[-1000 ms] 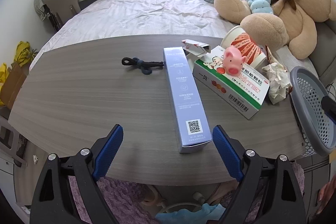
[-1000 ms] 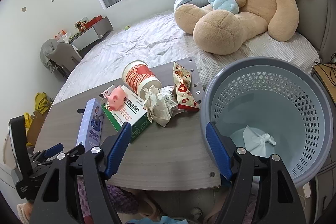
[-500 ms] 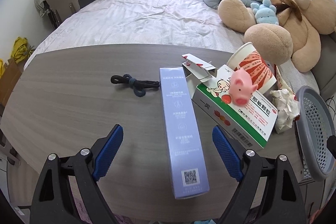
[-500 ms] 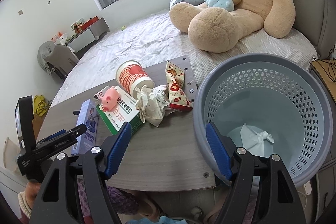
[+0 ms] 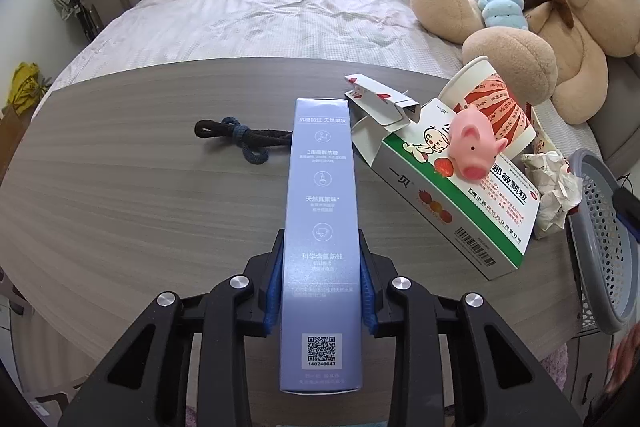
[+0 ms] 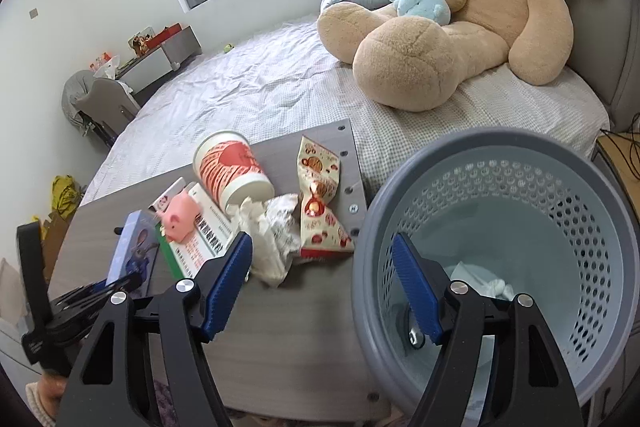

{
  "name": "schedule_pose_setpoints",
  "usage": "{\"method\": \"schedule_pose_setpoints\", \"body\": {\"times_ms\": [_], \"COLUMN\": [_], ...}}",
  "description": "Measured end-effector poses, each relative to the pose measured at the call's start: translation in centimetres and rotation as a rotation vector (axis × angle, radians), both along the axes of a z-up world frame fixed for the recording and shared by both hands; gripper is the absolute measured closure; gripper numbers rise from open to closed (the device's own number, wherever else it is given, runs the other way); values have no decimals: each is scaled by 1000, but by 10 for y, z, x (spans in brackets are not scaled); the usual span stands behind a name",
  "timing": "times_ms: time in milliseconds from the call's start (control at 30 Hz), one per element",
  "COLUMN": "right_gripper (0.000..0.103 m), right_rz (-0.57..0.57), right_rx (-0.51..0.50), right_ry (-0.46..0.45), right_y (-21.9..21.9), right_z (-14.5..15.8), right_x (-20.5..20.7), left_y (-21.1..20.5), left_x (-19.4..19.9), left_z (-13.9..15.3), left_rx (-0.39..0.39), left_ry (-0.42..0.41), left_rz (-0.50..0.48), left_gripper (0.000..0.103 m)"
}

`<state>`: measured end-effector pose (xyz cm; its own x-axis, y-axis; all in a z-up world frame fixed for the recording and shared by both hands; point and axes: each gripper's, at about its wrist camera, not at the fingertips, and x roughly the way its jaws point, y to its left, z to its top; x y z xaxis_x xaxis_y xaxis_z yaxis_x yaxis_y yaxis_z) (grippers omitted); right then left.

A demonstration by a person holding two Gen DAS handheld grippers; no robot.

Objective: Collect trash
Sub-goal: 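Grasp the red-white snack wrapper with the right tool and lift it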

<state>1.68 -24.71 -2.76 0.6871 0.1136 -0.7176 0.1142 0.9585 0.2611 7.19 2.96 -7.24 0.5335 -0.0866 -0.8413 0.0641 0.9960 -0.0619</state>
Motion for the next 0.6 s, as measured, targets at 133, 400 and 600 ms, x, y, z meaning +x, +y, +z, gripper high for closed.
{"method": "schedule_pose_setpoints", "body": {"times_ms": [133, 400, 600], "right_gripper": [42, 69, 74], "right_rz": [27, 75, 90], "right_rx": [-56, -140, -176], "right_ry": [15, 76, 122], "right_y": [6, 17, 23], "right_z": [-1, -12, -21], "right_x": [19, 51, 65], "left_y": [4, 4, 0], "left_x": [-9, -23, -26], "left_z": [12, 38, 48], "left_rx": [14, 17, 9], "left_ry": [-38, -116, -140], "left_rz": [3, -13, -32], "left_gripper": [72, 72, 72]}}
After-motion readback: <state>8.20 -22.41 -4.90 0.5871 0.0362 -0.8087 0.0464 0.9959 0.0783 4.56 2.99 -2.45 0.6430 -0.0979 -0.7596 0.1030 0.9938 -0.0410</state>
